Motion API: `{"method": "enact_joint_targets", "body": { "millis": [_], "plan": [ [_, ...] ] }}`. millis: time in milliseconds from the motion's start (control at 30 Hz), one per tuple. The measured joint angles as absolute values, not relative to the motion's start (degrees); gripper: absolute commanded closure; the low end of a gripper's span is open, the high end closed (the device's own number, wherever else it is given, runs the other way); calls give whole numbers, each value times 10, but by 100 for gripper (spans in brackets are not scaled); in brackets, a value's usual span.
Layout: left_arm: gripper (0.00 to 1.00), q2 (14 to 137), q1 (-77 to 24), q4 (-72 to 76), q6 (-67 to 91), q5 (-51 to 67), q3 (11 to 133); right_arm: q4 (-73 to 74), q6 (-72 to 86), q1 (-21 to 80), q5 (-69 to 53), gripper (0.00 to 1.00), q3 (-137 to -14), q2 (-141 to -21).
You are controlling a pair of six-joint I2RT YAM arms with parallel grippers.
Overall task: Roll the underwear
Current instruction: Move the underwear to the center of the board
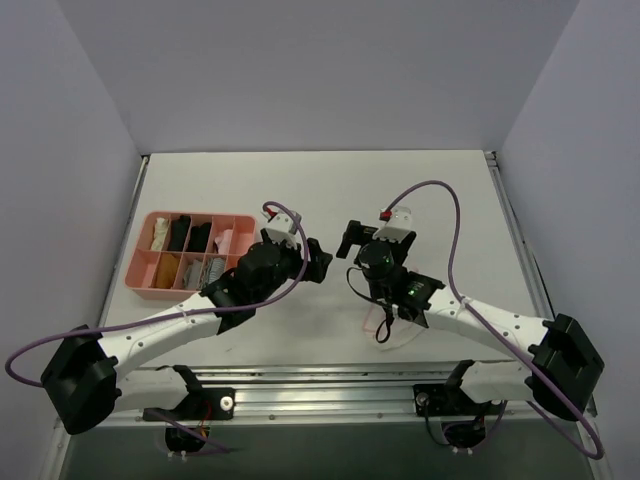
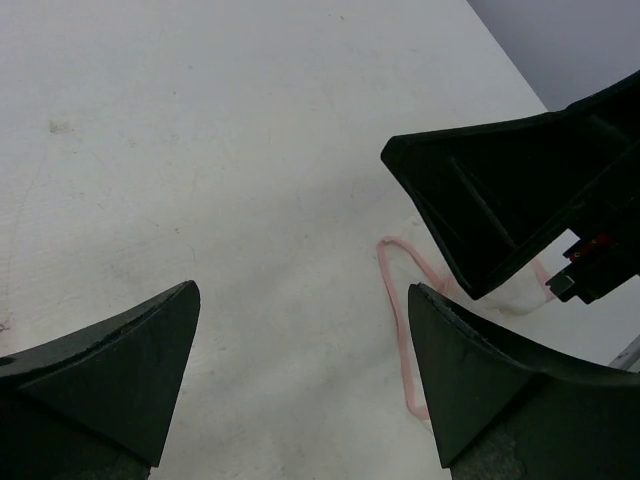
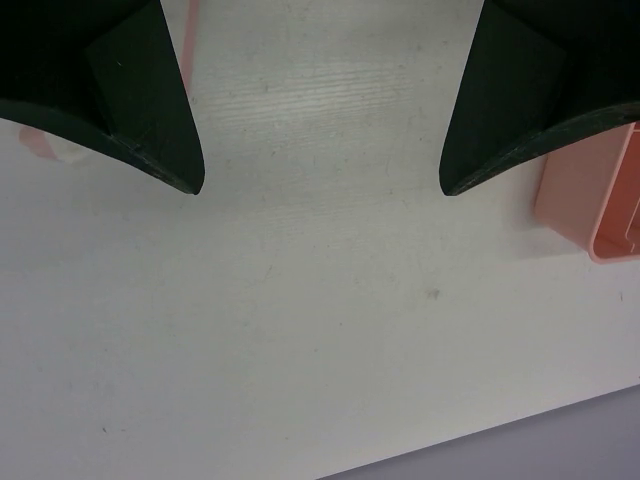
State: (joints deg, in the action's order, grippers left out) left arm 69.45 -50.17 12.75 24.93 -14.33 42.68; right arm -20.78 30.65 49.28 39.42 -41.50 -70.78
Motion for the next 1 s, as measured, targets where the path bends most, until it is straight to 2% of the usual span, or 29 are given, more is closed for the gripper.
{"method": "enact_joint_targets", "body": {
  "millis": [167, 333, 400, 433, 467, 567, 700, 1000],
  "plan": [
    [6, 695, -502, 128, 241, -162, 427, -170, 326, 493, 425, 0, -431, -697],
    [6, 695, -503, 131, 226, -178, 427, 22, 431, 493, 477, 3, -548, -698],
    [6, 695, -503, 132, 219, -181, 426, 82, 482, 492, 488, 19, -566, -691],
    [6, 694, -504, 133, 217, -182, 424, 120, 515, 491, 489, 23, -562, -683],
    [6, 694, -505, 136, 215, -183, 422, 147, 545, 491, 488, 28, -552, -674],
    [6, 689, -505, 141, 211, -182, 409, 177, 602, 481, 469, 34, -466, -619],
    [5, 692, -505, 149, 202, -166, 406, 172, 613, 391, 389, 39, -351, -561],
    [3, 749, -506, 159, 190, -123, 407, 78, 568, 286, 289, 46, -303, -603]
  ]
}}
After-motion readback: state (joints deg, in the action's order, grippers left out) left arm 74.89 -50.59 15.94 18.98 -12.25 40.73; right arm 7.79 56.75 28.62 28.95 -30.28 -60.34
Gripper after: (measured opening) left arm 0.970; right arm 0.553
